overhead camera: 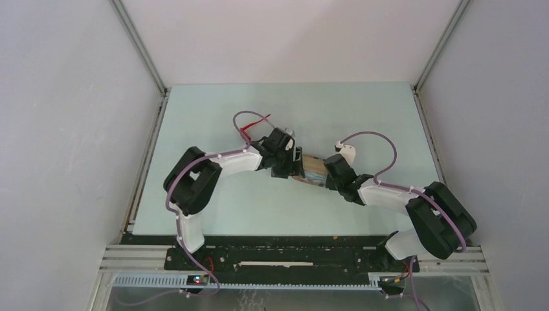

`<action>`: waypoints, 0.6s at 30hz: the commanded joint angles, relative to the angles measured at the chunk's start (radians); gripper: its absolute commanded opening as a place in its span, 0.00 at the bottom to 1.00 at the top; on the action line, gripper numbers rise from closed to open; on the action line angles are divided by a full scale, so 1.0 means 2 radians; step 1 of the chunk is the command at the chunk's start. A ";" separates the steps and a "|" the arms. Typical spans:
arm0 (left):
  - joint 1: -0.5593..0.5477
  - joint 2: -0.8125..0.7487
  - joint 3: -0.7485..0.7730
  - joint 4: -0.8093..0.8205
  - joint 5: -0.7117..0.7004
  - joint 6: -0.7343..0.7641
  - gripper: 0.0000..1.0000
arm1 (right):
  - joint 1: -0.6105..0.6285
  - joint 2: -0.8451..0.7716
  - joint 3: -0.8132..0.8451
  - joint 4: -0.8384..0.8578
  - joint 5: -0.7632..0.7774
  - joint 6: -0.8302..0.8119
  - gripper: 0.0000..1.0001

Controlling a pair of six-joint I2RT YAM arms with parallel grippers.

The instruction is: Organize the sunglasses

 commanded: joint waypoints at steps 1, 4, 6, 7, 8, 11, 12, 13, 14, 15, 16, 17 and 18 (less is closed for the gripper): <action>-0.008 0.022 0.037 0.015 -0.023 -0.020 0.74 | 0.004 -0.001 -0.002 -0.002 0.015 -0.008 0.00; -0.011 0.024 0.034 0.024 -0.027 -0.025 0.74 | 0.004 -0.002 -0.002 -0.003 0.015 -0.008 0.00; -0.013 0.026 0.031 0.029 -0.028 -0.028 0.73 | 0.005 -0.001 -0.002 -0.002 0.014 -0.008 0.00; -0.014 0.027 0.030 0.030 -0.029 -0.029 0.72 | 0.005 0.000 -0.002 -0.002 0.014 -0.009 0.00; -0.014 0.028 0.030 0.032 -0.030 -0.030 0.70 | 0.005 0.000 -0.002 -0.001 0.013 -0.010 0.00; -0.014 0.032 0.027 0.034 -0.033 -0.032 0.68 | 0.006 0.001 -0.002 0.000 0.012 -0.010 0.00; -0.014 0.032 0.027 0.035 -0.033 -0.032 0.68 | 0.006 0.000 -0.002 0.000 0.012 -0.010 0.00; -0.014 0.031 0.025 0.037 -0.033 -0.034 0.68 | 0.006 0.000 -0.002 0.000 0.011 -0.010 0.00; -0.014 0.030 0.022 0.042 -0.032 -0.035 0.69 | 0.006 0.000 -0.002 0.000 0.011 -0.010 0.00; -0.014 0.028 0.020 0.045 -0.032 -0.037 0.69 | 0.006 0.001 -0.002 -0.001 0.011 -0.010 0.00; -0.014 0.027 0.020 0.048 -0.032 -0.037 0.69 | 0.006 0.001 -0.002 -0.001 0.012 -0.010 0.00; -0.014 0.028 0.020 0.049 -0.031 -0.037 0.70 | 0.007 0.002 -0.002 -0.001 0.013 -0.009 0.00; -0.014 0.032 0.023 0.048 -0.030 -0.036 0.70 | 0.007 0.002 -0.002 -0.001 0.013 -0.009 0.00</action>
